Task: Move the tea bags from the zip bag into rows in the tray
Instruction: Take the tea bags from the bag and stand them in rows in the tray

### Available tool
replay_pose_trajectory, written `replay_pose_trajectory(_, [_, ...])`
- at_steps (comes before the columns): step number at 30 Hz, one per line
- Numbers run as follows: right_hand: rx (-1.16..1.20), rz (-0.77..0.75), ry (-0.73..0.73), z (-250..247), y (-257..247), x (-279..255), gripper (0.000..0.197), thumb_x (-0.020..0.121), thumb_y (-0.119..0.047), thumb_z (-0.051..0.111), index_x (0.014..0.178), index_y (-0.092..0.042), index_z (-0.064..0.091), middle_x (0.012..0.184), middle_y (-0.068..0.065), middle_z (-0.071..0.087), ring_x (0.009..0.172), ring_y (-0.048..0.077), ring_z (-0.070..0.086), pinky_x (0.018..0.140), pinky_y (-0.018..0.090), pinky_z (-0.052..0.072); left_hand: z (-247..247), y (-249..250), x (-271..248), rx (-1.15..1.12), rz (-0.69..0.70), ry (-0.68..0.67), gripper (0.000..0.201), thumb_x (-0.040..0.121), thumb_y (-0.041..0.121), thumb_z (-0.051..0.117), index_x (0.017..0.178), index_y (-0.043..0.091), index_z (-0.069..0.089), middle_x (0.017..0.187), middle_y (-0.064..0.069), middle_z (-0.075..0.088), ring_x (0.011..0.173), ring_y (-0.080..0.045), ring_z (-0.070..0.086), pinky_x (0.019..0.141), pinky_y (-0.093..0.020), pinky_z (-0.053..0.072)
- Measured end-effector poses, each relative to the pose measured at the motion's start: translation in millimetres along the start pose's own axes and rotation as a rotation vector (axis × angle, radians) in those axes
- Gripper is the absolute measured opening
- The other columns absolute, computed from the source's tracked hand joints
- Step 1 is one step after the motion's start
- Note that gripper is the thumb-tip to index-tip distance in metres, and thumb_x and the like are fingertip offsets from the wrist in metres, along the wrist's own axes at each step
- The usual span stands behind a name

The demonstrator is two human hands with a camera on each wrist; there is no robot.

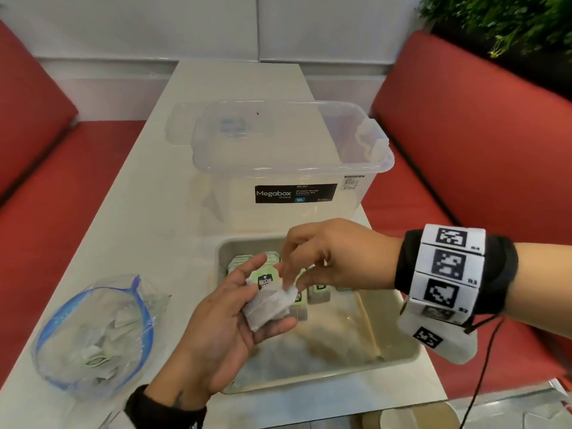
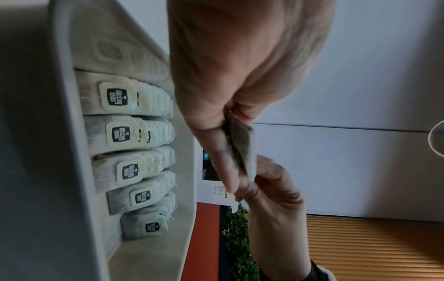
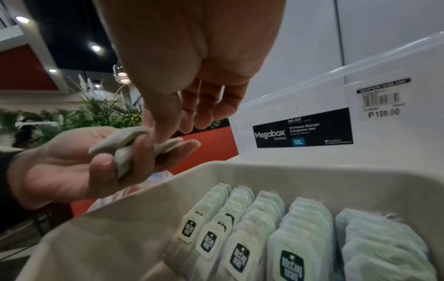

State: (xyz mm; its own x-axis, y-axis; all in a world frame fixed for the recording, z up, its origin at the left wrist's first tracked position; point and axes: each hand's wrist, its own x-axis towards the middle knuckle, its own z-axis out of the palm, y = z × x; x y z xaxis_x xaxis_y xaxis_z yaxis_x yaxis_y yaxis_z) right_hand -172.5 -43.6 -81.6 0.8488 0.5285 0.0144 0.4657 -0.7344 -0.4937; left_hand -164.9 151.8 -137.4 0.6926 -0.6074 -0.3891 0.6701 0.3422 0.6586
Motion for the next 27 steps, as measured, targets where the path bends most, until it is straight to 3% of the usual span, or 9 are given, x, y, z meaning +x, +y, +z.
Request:
replay_pose_trajectory(3, [0.068, 0.020, 0.023, -8.3, -0.5, -2.1, 0.013, 0.074, -0.025, 0.072, 0.087, -0.023, 0.076, 0.098, -0.004, 0.067, 0.083, 0.008, 0.061, 0.074, 0.033, 0.049, 3.9, -2.7, -2.1, -0.017, -0.016, 0.000, 0.036, 0.097, 0.006, 0.034, 0.118, 0.017, 0.061, 0.101, -0.015, 0.071, 0.076, -0.025, 0.071, 0.052, -0.034, 0.058])
replay_pose_trajectory(6, [0.062, 0.047, -0.047, -9.6, -1.1, -4.5, 0.021, 0.075, -0.017, 0.075, 0.095, -0.024, 0.075, 0.101, -0.005, 0.067, 0.085, 0.015, 0.063, 0.075, 0.034, 0.049, 10.3, -5.1, -3.3, -0.022, -0.040, -0.019, 0.036, 0.096, 0.005, 0.035, 0.118, 0.015, 0.061, 0.100, -0.015, 0.071, 0.075, -0.024, 0.071, 0.051, -0.033, 0.058])
replay_pose_trajectory(9, [0.067, 0.045, -0.053, -5.7, -2.1, -9.3, 0.025, 0.074, -0.016, 0.076, 0.097, -0.026, 0.075, 0.102, -0.008, 0.067, 0.081, 0.008, 0.059, 0.072, 0.025, 0.048, 13.7, -6.0, -3.2, -0.015, -0.054, -0.032, 0.036, 0.096, 0.005, 0.035, 0.117, 0.016, 0.061, 0.099, -0.014, 0.072, 0.077, -0.023, 0.072, 0.051, -0.032, 0.058])
replay_pose_trajectory(13, [0.014, -0.033, -0.018, -7.4, -5.0, -14.1, 0.016, 0.073, -0.023, 0.071, 0.088, -0.025, 0.077, 0.096, -0.009, 0.069, 0.084, 0.004, 0.061, 0.070, 0.029, 0.052, 13.6, -6.2, -4.4, 0.006, -0.107, -0.057, 0.036, 0.095, 0.005, 0.035, 0.115, 0.017, 0.063, 0.102, -0.016, 0.070, 0.078, -0.027, 0.071, 0.050, -0.034, 0.057])
replay_pose_trajectory(19, [-0.171, -0.182, -0.045, -7.3, -10.9, -18.8, 0.022, 0.073, -0.019, 0.071, 0.092, -0.029, 0.076, 0.095, -0.011, 0.071, 0.083, 0.014, 0.068, 0.060, 0.029, 0.054, 16.6, -7.2, -6.6, 0.030, -0.142, -0.103, 0.034, 0.096, 0.004, 0.034, 0.113, 0.015, 0.061, 0.098, -0.018, 0.071, 0.080, -0.028, 0.072, 0.052, -0.037, 0.059])
replay_pose_trajectory(22, [-0.161, -0.163, -0.075, -5.4, -14.5, -21.7, 0.025, 0.072, -0.019, 0.069, 0.093, -0.033, 0.075, 0.098, -0.012, 0.070, 0.085, 0.012, 0.067, 0.061, 0.024, 0.051, 15.4, -7.5, -6.0, 0.033, -0.149, -0.098, 0.033, 0.095, 0.004, 0.036, 0.110, 0.015, 0.063, 0.095, -0.018, 0.071, 0.077, -0.028, 0.071, 0.052, -0.039, 0.059])
replay_pose_trajectory(25, [-0.116, -0.121, -0.091, -3.1, -17.9, -23.8, 0.022, 0.072, -0.025, 0.068, 0.090, -0.035, 0.075, 0.098, -0.014, 0.069, 0.081, 0.003, 0.061, 0.062, 0.016, 0.041, 15.8, -7.9, -5.2, 0.053, -0.144, -0.094, 0.033, 0.094, 0.004, 0.036, 0.108, 0.016, 0.064, 0.090, -0.016, 0.071, 0.072, -0.027, 0.071, 0.052, -0.040, 0.058])
replay_pose_trajectory(27, [-0.088, -0.110, -0.082, -1.9, -17.8, -23.4, 0.016, 0.074, -0.031, 0.070, 0.089, -0.034, 0.075, 0.098, -0.013, 0.069, 0.083, 0.003, 0.059, 0.062, 0.017, 0.042, 15.6, -8.1, -4.5, 0.062, -0.144, -0.083, 0.033, 0.094, 0.004, 0.037, 0.106, 0.016, 0.065, 0.089, -0.016, 0.071, 0.072, -0.029, 0.070, 0.053, -0.043, 0.059])
